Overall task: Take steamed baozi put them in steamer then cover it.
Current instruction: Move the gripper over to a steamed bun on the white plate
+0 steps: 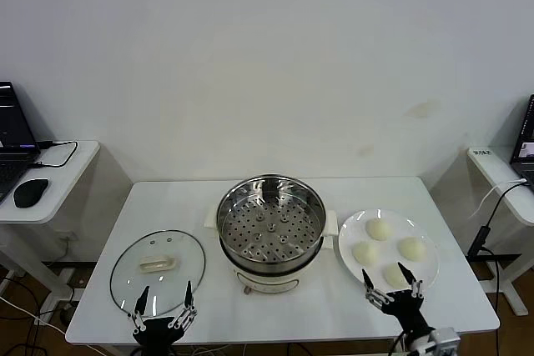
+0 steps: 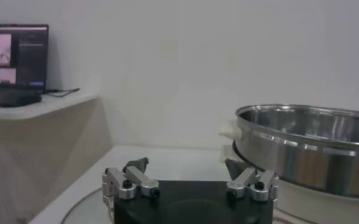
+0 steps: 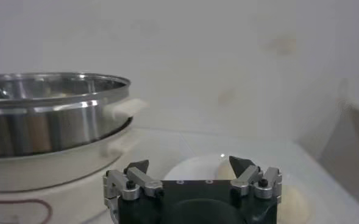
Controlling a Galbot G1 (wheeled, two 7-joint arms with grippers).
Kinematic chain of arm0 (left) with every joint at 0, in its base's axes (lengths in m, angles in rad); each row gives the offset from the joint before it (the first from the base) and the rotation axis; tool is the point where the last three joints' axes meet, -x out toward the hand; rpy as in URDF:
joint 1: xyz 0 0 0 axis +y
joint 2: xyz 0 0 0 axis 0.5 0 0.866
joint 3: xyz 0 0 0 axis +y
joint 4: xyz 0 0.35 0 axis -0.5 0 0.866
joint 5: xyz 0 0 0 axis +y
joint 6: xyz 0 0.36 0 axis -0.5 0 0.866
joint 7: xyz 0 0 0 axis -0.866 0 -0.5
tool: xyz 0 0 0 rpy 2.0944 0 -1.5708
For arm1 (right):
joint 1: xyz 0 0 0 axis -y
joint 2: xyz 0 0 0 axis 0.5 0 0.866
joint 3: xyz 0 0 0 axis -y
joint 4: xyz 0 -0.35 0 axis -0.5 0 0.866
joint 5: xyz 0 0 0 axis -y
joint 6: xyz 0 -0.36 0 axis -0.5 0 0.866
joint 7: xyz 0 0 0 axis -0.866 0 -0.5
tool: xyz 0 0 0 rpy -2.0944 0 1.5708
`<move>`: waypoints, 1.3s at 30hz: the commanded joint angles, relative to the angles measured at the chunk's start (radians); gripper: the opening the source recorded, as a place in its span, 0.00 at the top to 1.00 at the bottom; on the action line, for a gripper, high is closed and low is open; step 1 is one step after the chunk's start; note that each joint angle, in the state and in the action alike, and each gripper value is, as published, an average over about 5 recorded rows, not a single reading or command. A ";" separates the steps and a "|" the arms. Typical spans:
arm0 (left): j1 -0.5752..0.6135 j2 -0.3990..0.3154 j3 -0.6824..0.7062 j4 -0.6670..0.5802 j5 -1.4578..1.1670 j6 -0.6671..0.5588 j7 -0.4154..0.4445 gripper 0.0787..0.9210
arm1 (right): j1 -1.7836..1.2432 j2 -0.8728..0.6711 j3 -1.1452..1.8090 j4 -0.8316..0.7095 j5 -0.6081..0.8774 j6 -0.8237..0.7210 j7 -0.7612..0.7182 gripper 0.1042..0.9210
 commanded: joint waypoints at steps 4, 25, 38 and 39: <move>-0.010 0.003 -0.008 0.001 0.060 0.008 0.003 0.12 | 0.226 -0.248 0.034 -0.150 -0.311 -0.017 -0.087 0.12; -0.035 -0.011 -0.029 0.005 0.080 0.036 -0.006 0.12 | 0.899 -0.606 -0.502 -0.616 -0.463 -0.004 -0.647 0.12; -0.039 -0.007 -0.051 0.013 0.079 0.039 -0.015 0.12 | 1.367 -0.520 -1.010 -0.831 -0.389 0.065 -0.940 0.12; -0.040 -0.007 -0.054 0.014 0.079 0.039 -0.017 0.12 | 1.384 -0.510 -1.031 -0.844 -0.397 0.072 -0.956 0.12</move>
